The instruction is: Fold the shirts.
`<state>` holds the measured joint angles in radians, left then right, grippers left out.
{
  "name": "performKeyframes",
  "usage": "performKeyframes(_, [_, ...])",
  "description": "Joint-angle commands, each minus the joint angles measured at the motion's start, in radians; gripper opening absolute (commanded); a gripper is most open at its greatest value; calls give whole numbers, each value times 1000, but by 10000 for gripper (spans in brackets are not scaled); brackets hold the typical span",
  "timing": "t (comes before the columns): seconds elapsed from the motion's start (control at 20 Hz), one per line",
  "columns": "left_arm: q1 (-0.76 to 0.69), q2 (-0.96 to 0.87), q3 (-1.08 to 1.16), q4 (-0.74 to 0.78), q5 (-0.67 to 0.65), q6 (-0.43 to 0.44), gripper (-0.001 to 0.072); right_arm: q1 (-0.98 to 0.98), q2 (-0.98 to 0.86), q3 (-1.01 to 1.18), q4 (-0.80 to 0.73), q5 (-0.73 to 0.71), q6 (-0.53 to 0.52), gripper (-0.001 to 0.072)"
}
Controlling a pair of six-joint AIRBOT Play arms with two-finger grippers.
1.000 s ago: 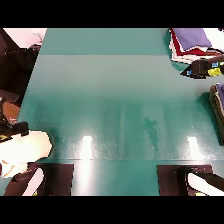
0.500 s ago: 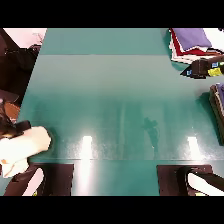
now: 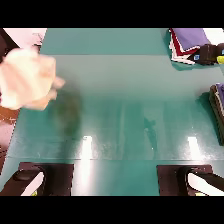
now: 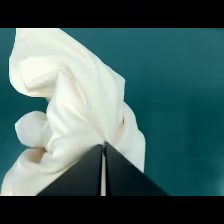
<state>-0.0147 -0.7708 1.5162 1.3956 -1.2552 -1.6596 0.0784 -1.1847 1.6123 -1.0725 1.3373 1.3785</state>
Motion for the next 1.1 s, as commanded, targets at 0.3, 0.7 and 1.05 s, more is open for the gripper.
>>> performKeyframes(0.3, [-378,-337,230,-155,-2,126,22,1,0,64,1,-26,1,16])
performKeyframes(0.7, [-341,-663,216,-44,-101,222,644,1,0,64,5,-17,1,16])
performKeyframes(1.05, [-39,-665,-138,-142,-105,201,644,1,0,64,5,-18,1,16])
